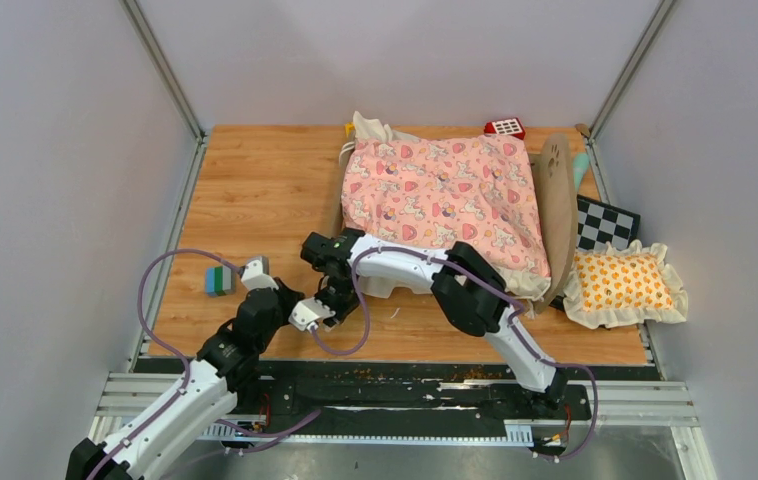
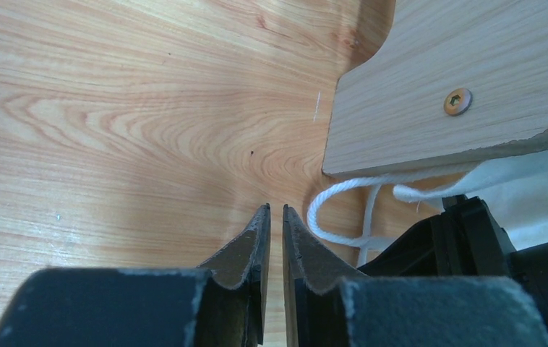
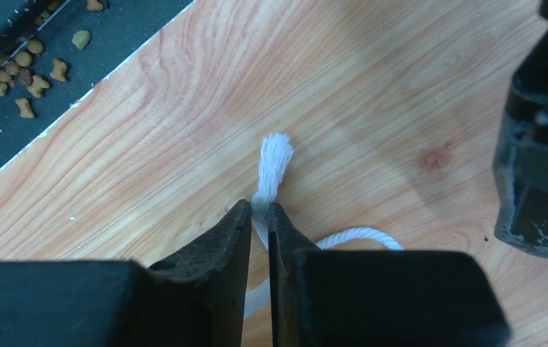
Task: Set up the pet bed
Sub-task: Tie the ropes to the bed frame.
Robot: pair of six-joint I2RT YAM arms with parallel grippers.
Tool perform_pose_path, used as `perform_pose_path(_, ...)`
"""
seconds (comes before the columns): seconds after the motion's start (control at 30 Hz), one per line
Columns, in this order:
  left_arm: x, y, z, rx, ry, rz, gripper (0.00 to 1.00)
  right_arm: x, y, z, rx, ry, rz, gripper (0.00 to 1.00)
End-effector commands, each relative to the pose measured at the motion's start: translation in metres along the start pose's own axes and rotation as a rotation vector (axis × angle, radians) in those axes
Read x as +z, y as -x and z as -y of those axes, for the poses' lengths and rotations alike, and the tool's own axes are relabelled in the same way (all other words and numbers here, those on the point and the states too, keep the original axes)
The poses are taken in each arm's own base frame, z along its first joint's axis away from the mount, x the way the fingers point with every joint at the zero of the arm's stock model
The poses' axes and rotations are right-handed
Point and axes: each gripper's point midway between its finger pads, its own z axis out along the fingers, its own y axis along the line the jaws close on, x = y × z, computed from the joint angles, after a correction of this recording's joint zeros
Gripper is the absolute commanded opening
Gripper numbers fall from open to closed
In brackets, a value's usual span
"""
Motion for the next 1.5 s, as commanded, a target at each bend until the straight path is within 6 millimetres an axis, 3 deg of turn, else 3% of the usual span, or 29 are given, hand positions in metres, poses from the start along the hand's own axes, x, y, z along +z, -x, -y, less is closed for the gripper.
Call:
perform_pose_path(0.0,0.002,0.004,-0.002,-0.020,0.010,0.027,0.19,0.025,-0.003,-0.018,0.018,0.093,-0.009,0.11)
perform_pose_path(0.1,0.003,0.004,-0.002,-0.018,0.013,0.031,0.21,0.027,-0.001,-0.017,0.026,0.076,0.006,0.00)
perform_pose_path(0.47,0.008,0.011,0.016,-0.022,-0.051,0.040,0.43,0.017,-0.002,0.002,0.110,-0.229,0.090,0.00)
perform_pose_path(0.7,0.014,0.009,0.044,0.010,-0.199,0.031,0.44,0.013,-0.004,0.000,0.146,-0.294,0.116,0.00)
perform_pose_path(1.07,0.026,0.000,0.029,0.062,-0.145,0.040,0.43,0.014,-0.001,-0.006,0.154,-0.279,0.140,0.00)
perform_pose_path(1.47,0.040,-0.021,0.046,0.134,-0.232,-0.060,0.47,0.012,0.002,-0.008,0.148,-0.274,0.149,0.00)
